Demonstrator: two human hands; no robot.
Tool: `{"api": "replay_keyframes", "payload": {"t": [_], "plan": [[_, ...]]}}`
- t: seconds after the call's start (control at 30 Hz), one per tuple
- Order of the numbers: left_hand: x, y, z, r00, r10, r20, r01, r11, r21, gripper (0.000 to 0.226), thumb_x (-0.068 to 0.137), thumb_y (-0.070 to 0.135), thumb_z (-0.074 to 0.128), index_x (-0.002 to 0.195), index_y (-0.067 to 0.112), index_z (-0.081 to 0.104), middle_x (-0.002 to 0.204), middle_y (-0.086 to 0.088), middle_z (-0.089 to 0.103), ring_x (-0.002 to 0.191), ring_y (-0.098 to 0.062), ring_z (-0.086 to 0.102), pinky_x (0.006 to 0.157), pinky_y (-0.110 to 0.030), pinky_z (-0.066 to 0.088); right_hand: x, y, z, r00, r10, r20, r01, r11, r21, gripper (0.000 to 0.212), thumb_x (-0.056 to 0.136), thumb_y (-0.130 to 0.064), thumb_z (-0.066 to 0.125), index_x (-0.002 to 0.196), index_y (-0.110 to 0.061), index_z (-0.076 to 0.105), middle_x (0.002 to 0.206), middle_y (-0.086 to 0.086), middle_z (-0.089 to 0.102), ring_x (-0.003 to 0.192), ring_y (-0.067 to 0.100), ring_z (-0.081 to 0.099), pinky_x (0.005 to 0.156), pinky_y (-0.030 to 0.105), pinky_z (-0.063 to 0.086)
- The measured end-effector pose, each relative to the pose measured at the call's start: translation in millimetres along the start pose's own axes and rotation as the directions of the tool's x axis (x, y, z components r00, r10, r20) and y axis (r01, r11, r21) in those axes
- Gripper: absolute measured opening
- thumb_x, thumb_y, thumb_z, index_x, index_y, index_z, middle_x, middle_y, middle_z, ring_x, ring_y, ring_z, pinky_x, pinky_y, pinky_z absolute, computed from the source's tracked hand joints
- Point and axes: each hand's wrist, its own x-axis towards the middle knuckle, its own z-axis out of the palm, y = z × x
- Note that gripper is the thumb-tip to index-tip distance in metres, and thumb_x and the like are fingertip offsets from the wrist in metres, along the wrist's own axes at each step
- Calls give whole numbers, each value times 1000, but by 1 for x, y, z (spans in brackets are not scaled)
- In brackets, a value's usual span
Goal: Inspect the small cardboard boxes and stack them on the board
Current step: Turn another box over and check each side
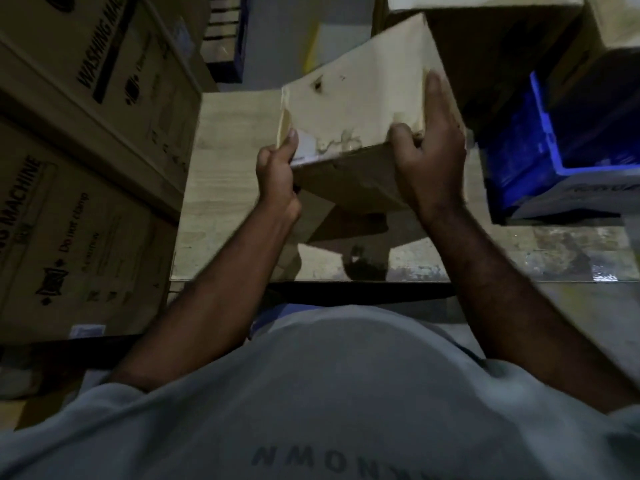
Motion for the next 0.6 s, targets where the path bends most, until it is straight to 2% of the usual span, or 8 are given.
{"api": "replay_keyframes", "payload": {"t": [0.07, 0.13, 0.2, 0.27, 0.3, 0.33, 0.5, 0.6], "plan": [[-6, 17, -2, 995, 100, -12, -100, 995, 24, 42, 77, 38, 82, 94, 9, 57, 91, -16, 61, 85, -30, 64, 72, -43, 55, 1, 3, 3, 999, -2, -44, 7, 994, 109, 80, 94, -46, 47, 162, -6, 33, 162, 13, 42, 146, 27, 46, 112, 46, 48], [-9, 24, -4, 983, 176, -46, -172, 981, 94, 36, 77, 43, 79, 81, 18, 53, 85, -11, 57, 83, -26, 60, 73, -40, 51, 0, 7, 6, 997, 42, -65, -29, 981, 191, 76, 97, -46, 48, 161, -10, 34, 156, 10, 52, 136, 21, 56, 104, 44, 54], [-11, 25, -6, 970, 229, -84, -213, 963, 164, 30, 85, 40, 74, 78, 20, 53, 82, -7, 58, 80, -24, 58, 72, -37, 49, -4, 8, 6, 993, 101, -64, -83, 965, 247, 72, 98, -45, 49, 160, -10, 36, 146, 5, 60, 124, 7, 62, 97, 29, 57], [-14, 25, -8, 955, 275, -113, -243, 940, 238, 26, 95, 37, 67, 82, 18, 55, 83, -5, 61, 80, -22, 59, 71, -36, 49, -10, 11, 6, 989, 136, -56, -114, 950, 292, 67, 101, -37, 50, 160, -8, 38, 135, -3, 63, 109, -13, 61, 86, 12, 52], [-16, 24, -9, 949, 291, -124, -249, 929, 274, 25, 98, 37, 64, 83, 18, 56, 85, -5, 63, 81, -22, 61, 72, -36, 51, -12, 14, 6, 988, 148, -50, -126, 944, 304, 63, 102, -33, 50, 159, -7, 40, 131, -4, 64, 105, -19, 59, 84, 8, 49], [-18, 23, -10, 945, 302, -129, -252, 918, 305, 24, 99, 37, 62, 84, 19, 57, 88, -4, 65, 84, -23, 63, 73, -37, 52, -14, 16, 5, 986, 163, -42, -141, 937, 319, 62, 102, -32, 50, 158, -7, 42, 131, -4, 64, 104, -20, 59, 83, 8, 48], [-26, 17, -12, 933, 337, -123, -268, 883, 385, 25, 99, 38, 60, 83, 20, 58, 92, -6, 70, 88, -26, 67, 75, -39, 55, -19, 29, 1, 979, 205, 16, -197, 912, 361, 62, 98, -36, 48, 155, -10, 47, 134, 1, 66, 114, -6, 61, 92, 20, 55], [-28, 14, -15, 935, 338, -111, -275, 883, 381, 21, 100, 33, 60, 83, 20, 58, 90, -6, 67, 86, -26, 65, 73, -38, 53, -25, 35, 0, 983, 181, 23, -178, 920, 348, 61, 97, -31, 48, 155, -9, 47, 128, -5, 66, 107, -13, 61, 89, 19, 55]]}}
